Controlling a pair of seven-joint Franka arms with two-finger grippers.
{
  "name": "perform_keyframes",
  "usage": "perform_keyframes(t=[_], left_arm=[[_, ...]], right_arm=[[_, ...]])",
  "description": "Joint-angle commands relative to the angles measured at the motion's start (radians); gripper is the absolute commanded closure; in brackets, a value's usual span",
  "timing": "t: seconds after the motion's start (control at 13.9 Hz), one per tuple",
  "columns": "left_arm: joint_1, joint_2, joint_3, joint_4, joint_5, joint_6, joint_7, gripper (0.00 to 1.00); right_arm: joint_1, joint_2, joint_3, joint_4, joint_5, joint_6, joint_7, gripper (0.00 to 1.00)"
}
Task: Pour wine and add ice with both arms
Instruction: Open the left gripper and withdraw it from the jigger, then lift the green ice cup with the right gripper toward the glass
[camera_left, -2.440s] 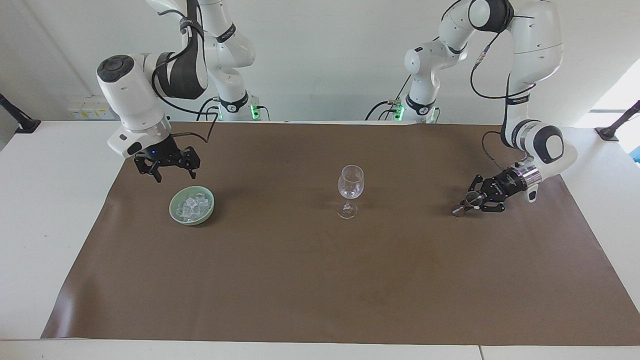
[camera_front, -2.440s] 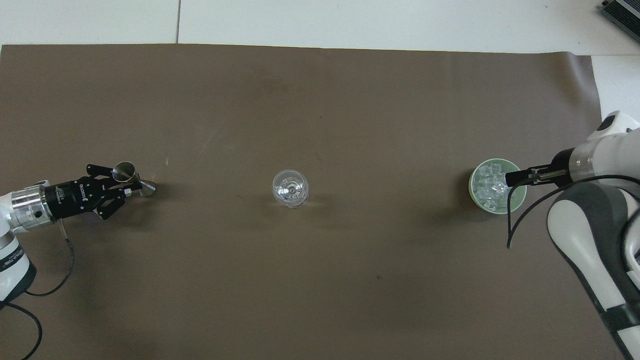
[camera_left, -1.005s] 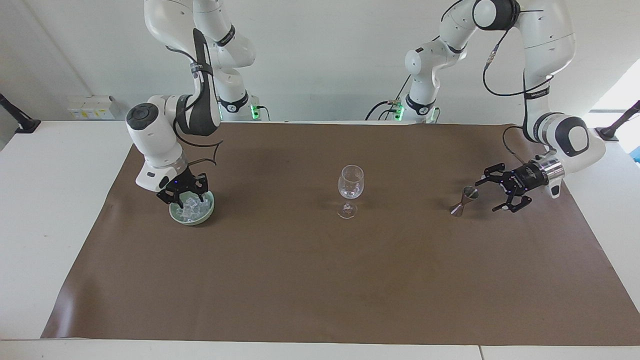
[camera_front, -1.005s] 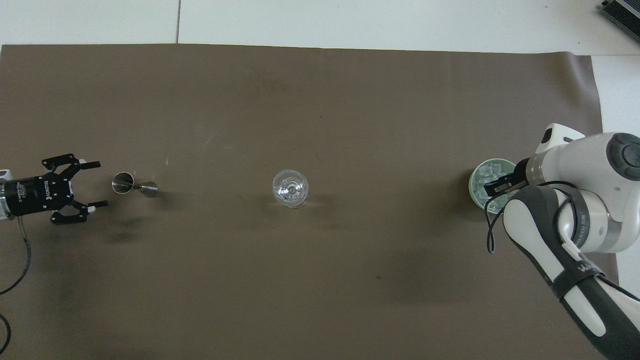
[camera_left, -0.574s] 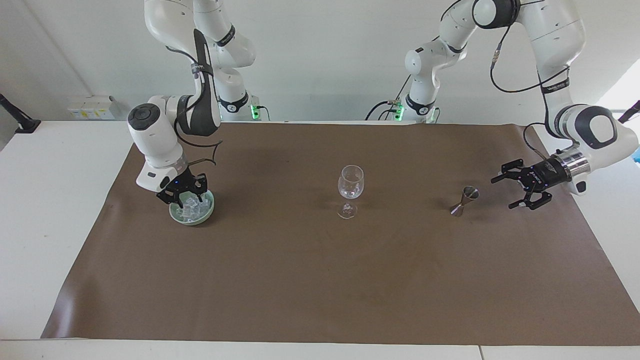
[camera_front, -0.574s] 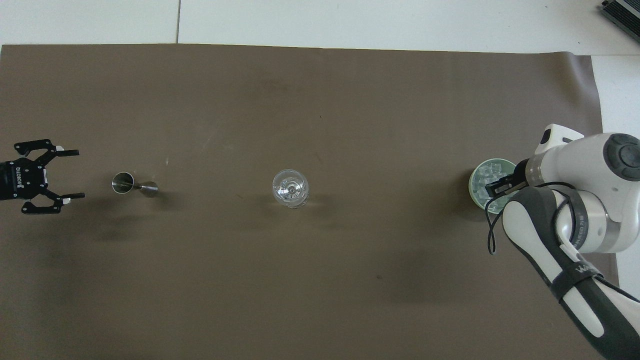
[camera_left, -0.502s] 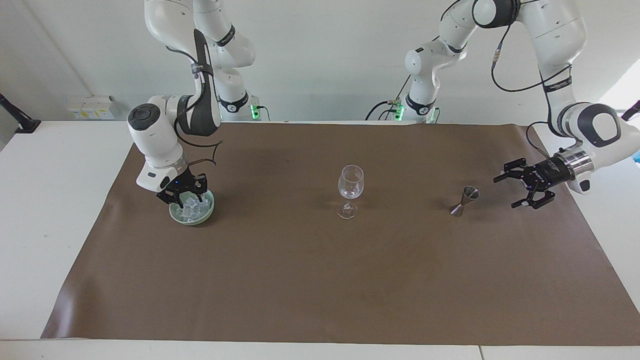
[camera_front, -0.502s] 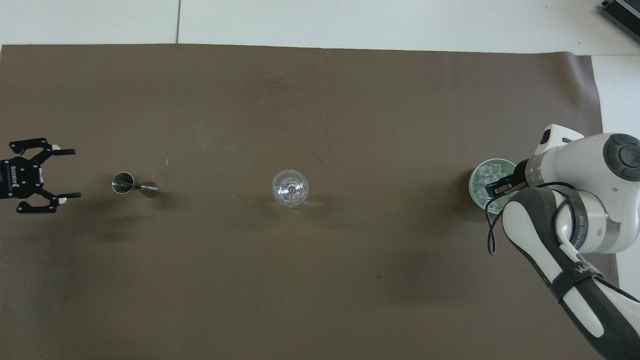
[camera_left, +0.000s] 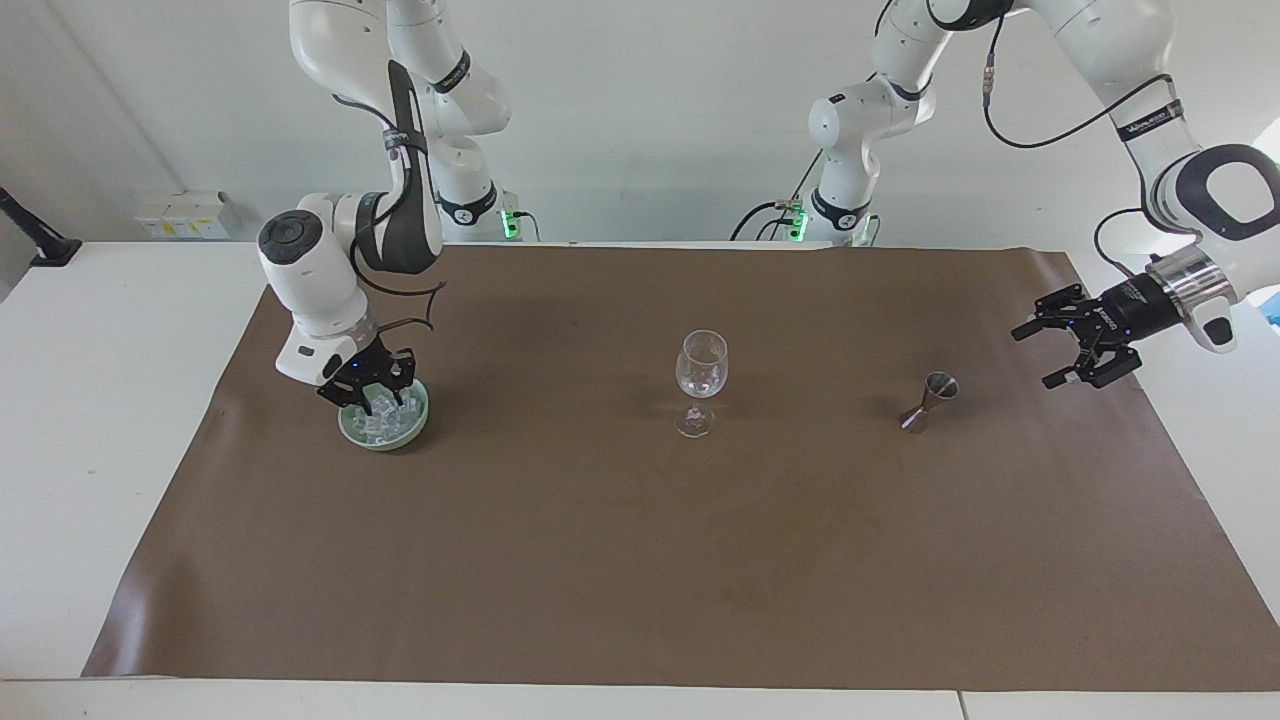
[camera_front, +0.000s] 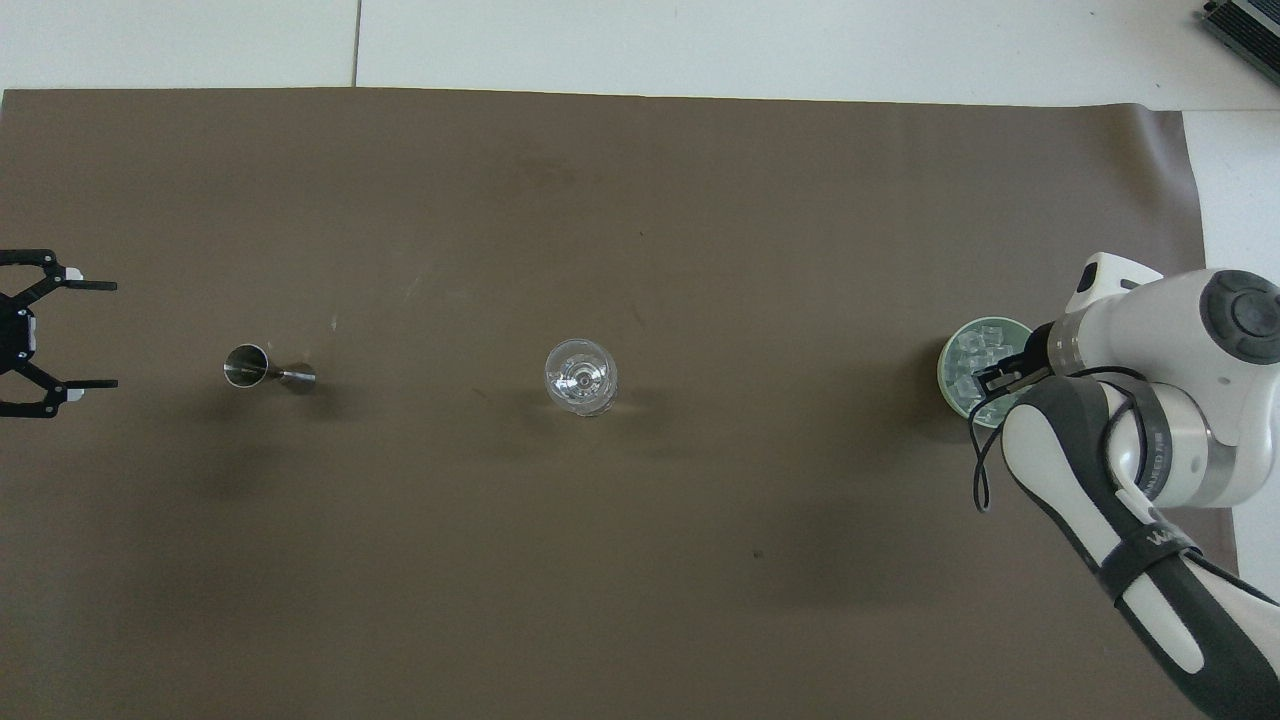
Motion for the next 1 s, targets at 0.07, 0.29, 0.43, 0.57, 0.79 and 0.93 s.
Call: perform_keyframes(t=[0.07, 0.29, 0.43, 0.57, 0.79, 0.93], left_arm=[[-0.049, -0.012, 0.009, 0.069, 0.081, -0.013, -0.003, 0.00], [-0.109, -0.027, 0.006, 0.123, 0.165, -0.013, -0.001, 0.00], [-0.153, -0.039, 0.003, 0.149, 0.228, -0.008, 0.002, 0.00], [-0.210, -0.041, 0.003, 0.188, 0.288, -0.007, 0.003, 0.00], [-0.265, -0.041, 0.000, 0.242, 0.395, -0.008, 0.019, 0.00], [-0.296, -0.043, 0.000, 0.273, 0.435, -0.011, 0.072, 0.00]], right_arm=[[-0.005, -0.003, 0.002, -0.017, -0.020, 0.020, -0.009, 0.57], [-0.005, -0.005, 0.000, -0.020, -0.020, 0.020, -0.011, 0.57], [-0.008, -0.006, 0.000, -0.027, -0.021, 0.020, -0.011, 0.57], [-0.010, -0.008, 0.000, -0.027, -0.020, 0.017, -0.009, 0.57], [-0.014, -0.006, 0.000, -0.026, -0.021, 0.014, -0.012, 0.57], [-0.014, -0.006, 0.000, -0.024, -0.023, 0.014, -0.012, 0.64]])
